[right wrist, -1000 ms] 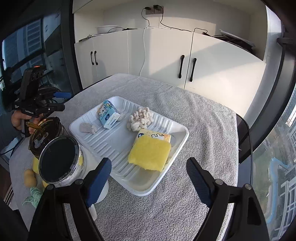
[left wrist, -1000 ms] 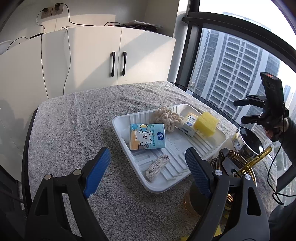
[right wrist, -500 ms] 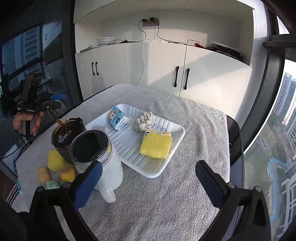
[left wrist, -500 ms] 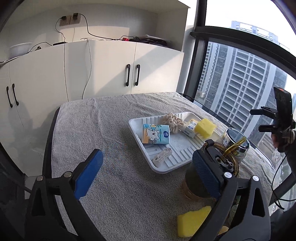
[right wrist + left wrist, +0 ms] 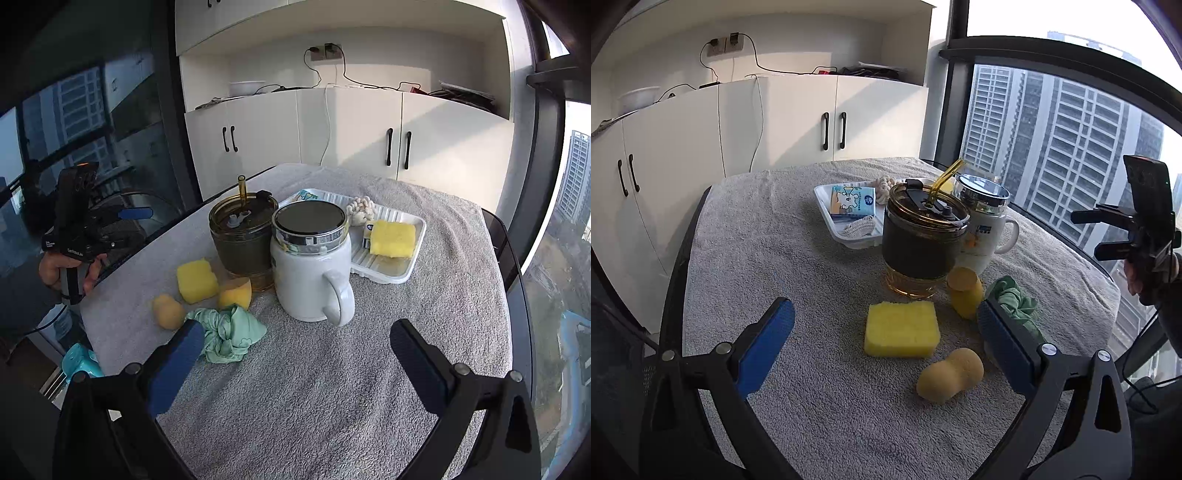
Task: Organize soft objects
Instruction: 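Withdraw both open tools from the tray toward the remaining objects, then grasp the tan gourd sponge with the left while the right grasps the green scrunchie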
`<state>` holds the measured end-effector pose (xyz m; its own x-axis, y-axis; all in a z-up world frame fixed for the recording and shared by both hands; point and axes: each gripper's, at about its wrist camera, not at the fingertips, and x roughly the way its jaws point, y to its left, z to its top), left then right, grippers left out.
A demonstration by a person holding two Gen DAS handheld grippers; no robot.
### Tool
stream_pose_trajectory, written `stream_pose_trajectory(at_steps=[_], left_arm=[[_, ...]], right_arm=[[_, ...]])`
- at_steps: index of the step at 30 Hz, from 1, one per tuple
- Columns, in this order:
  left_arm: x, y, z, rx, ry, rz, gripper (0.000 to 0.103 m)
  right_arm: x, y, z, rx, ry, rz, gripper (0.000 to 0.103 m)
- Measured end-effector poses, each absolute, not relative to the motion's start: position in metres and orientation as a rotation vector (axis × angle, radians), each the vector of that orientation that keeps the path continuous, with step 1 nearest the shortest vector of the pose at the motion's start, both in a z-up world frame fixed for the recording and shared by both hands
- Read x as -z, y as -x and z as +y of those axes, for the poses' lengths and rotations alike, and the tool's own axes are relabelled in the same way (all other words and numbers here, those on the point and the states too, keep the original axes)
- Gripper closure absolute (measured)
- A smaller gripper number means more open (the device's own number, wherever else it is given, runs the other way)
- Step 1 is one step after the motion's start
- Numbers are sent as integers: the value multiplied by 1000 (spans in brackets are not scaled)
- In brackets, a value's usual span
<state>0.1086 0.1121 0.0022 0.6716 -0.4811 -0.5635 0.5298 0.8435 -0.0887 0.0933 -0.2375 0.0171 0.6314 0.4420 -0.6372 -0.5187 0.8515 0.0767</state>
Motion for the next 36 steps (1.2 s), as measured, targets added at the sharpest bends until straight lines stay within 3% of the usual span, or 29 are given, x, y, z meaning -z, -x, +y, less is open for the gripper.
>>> stream_pose_trajectory(at_steps=[10, 28, 36], left_arm=[[25, -50, 92, 505, -29, 659, 2], [62, -74, 52, 352, 5, 705, 4], [74, -83, 47, 329, -19, 758, 27]], right_arm=[[20, -61, -205, -563, -14, 709, 0], [43, -76, -186, -469, 27, 740, 0], [50, -89, -181, -464, 35, 761, 2]])
